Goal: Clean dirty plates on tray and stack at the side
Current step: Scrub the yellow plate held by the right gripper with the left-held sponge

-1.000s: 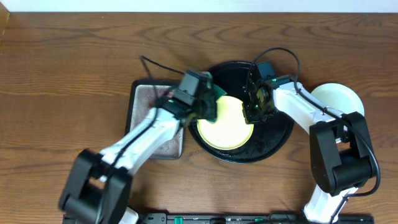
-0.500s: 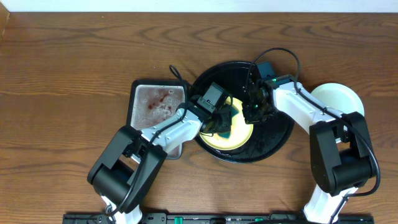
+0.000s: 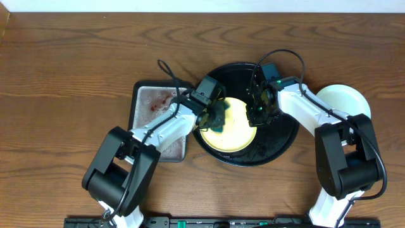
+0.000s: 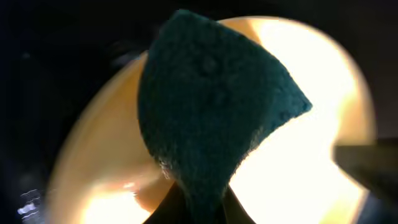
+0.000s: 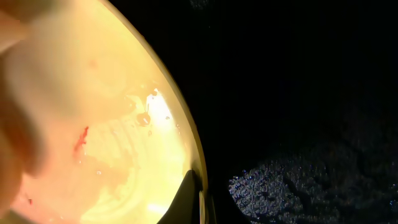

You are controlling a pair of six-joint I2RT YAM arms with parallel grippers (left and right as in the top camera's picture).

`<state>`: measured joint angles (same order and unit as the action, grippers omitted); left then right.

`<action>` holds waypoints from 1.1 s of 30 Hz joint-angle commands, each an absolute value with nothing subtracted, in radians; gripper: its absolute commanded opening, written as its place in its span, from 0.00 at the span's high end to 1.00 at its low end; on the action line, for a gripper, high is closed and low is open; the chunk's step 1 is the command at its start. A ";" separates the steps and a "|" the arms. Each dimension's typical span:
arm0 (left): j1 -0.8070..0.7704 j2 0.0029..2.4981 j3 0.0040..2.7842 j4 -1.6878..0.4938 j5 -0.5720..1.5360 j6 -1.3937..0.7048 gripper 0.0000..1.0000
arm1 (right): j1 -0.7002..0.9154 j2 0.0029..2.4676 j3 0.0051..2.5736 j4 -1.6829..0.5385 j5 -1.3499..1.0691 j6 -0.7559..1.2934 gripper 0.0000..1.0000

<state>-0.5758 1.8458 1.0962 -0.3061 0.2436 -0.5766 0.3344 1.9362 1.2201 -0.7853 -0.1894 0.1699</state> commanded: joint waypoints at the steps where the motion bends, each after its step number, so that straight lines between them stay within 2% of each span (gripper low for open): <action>1: -0.628 1.818 1.098 -0.257 0.296 -0.590 0.92 | 0.363 1.971 1.184 -0.797 -0.184 0.141 0.99; 9: -0.700 1.876 1.098 -0.200 0.291 -0.604 0.92 | 0.363 1.971 1.184 -0.797 -0.184 0.141 0.99; 15: -0.649 1.904 1.098 -0.323 0.136 -0.588 0.92 | 0.363 1.971 1.184 -0.801 -0.184 0.141 0.99; 24: -0.522 1.821 1.098 -0.449 0.139 -0.543 0.93 | 0.363 1.971 1.184 -0.800 -0.184 0.141 0.99; 33: -0.601 1.785 1.098 -0.358 0.253 -0.548 0.93 | 0.363 1.971 1.184 -0.797 -0.184 0.141 0.99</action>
